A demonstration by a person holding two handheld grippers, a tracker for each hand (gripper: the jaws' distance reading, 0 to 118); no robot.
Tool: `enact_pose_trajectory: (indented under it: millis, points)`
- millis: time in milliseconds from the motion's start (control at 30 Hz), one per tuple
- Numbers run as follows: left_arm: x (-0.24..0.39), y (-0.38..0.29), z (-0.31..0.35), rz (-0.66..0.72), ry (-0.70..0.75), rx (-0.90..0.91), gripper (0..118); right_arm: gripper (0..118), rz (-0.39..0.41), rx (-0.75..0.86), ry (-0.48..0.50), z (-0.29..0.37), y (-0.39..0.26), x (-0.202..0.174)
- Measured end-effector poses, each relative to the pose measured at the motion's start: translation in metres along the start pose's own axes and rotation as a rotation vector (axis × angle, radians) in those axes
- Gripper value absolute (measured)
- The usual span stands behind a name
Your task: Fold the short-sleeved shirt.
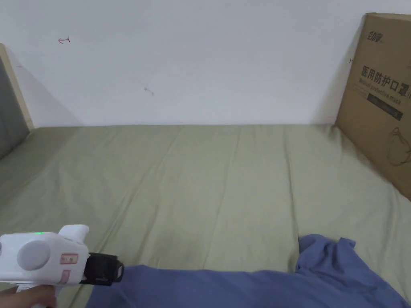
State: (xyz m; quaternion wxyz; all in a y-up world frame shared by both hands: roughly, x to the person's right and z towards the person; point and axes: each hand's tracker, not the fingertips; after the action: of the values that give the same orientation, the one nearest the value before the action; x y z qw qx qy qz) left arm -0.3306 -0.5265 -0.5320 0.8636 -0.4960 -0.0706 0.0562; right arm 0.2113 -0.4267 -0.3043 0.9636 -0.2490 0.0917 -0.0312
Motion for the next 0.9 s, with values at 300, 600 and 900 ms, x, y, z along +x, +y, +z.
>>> enact_pose_trajectory:
  millis: [300, 600, 900]
  points:
    - [0.027, -0.015, -0.049, -0.124, 0.158, 0.022, 97, 0, -0.047, -0.061, -0.082, -0.029, -0.011, -0.002]
    - [0.045, -0.015, -0.009, -0.128, 0.068, 0.068, 1, 0, -0.177, -0.033, -0.026, -0.077, 0.034, 0.065]
    - [0.045, -0.015, 0.044, 0.012, -0.007, 0.149, 1, 117, -0.297, -0.418, -0.126, -0.258, 0.065, 0.154]
